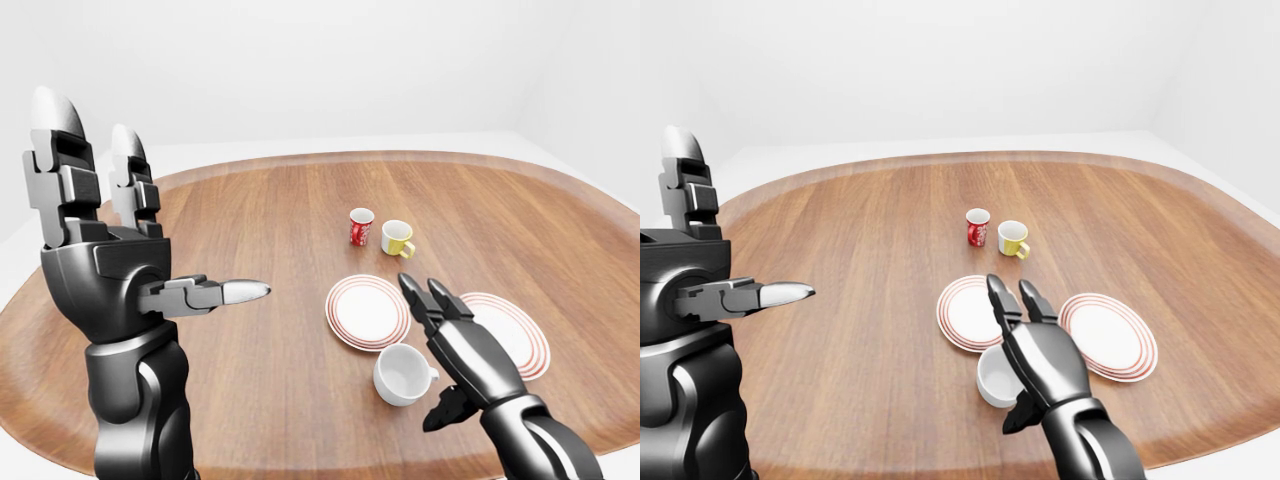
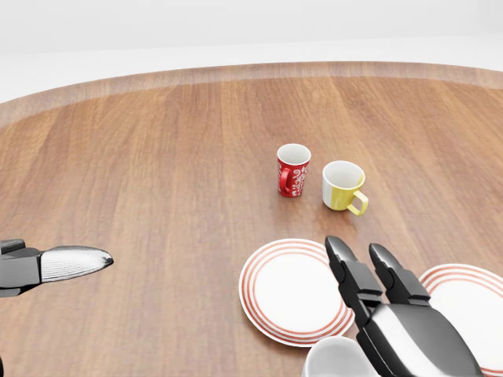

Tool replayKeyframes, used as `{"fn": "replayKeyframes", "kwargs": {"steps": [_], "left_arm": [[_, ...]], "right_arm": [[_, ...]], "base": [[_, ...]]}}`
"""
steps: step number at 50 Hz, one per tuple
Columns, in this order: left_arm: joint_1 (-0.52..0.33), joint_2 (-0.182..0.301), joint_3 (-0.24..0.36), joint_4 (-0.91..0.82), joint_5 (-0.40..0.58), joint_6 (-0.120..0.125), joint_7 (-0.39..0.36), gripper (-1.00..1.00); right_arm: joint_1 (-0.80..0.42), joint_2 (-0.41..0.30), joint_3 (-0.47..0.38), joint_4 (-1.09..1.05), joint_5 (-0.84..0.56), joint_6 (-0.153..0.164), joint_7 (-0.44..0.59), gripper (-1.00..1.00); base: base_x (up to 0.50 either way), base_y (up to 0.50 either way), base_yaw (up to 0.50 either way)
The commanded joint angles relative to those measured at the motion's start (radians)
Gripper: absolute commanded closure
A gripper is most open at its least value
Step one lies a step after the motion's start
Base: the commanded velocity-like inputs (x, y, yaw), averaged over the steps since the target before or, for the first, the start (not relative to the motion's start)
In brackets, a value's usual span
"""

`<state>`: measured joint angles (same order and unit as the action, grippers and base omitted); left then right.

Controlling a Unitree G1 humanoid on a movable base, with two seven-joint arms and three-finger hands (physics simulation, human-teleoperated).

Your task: Put the white mug on the left plate.

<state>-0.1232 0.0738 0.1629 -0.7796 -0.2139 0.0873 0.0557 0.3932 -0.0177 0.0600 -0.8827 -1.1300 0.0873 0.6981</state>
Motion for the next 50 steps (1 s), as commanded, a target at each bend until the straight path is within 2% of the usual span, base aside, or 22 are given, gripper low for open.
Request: {"fn": "replayKeyframes", "kwargs": {"steps": [1, 40, 50], "left_arm": [[0.001, -0.001, 0.0, 0.0, 0.001, 0.0, -0.001, -1.0], [0.006, -0.004, -0.004, 0.001, 0.004, 0.0, -0.003, -1.0], [0.007, -0.004, -0.005, 0.002, 0.006, 0.0, -0.004, -1.0]], "right_arm": [[0.0, -0.011, 0.015, 0.046, -0.021, 0.0, 0.0, -1.0], [-0.058, -0.035, 0.062, 0.19, -0.106, 0.0, 0.0, -1.0], [-0.069, -0.045, 0.098, 0.261, -0.131, 0.0, -0.025, -1.0]], "base": [[0.0, 0.0, 0.0], [0.0, 0.0, 0.0], [0.0, 0.0, 0.0]]}}
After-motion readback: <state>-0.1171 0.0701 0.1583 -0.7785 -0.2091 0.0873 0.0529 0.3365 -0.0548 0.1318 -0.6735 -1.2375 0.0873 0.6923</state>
